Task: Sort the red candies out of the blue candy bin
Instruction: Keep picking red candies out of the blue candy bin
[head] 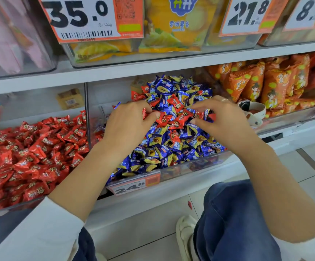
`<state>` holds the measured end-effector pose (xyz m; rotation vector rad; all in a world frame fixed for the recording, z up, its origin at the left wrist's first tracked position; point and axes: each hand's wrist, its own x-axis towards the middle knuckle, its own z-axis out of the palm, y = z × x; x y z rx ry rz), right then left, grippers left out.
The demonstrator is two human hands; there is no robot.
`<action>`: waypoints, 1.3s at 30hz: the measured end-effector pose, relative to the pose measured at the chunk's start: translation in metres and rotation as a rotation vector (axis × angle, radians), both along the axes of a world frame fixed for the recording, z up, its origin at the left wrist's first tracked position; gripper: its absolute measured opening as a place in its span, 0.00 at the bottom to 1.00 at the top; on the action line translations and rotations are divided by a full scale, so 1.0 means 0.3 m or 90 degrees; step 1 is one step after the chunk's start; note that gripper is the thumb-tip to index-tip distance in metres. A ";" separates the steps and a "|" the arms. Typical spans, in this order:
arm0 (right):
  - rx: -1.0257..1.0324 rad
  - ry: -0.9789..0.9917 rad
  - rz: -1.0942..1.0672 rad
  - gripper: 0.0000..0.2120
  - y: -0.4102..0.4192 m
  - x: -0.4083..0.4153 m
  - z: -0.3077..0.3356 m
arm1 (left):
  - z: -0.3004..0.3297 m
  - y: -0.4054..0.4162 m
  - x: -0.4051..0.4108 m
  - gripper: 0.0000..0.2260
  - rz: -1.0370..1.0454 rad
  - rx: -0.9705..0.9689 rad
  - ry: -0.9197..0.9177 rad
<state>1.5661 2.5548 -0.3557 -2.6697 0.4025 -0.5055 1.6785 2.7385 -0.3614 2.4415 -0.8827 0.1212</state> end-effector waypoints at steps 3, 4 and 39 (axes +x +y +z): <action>-0.076 0.055 0.063 0.19 0.024 0.048 -0.038 | 0.014 -0.034 -0.003 0.19 0.017 0.062 -0.033; -0.093 0.072 0.069 0.18 0.028 0.060 -0.045 | 0.016 -0.051 -0.002 0.21 0.031 0.102 -0.043; -0.060 0.104 0.150 0.14 0.052 0.085 -0.079 | 0.013 0.040 0.002 0.12 0.029 0.104 0.013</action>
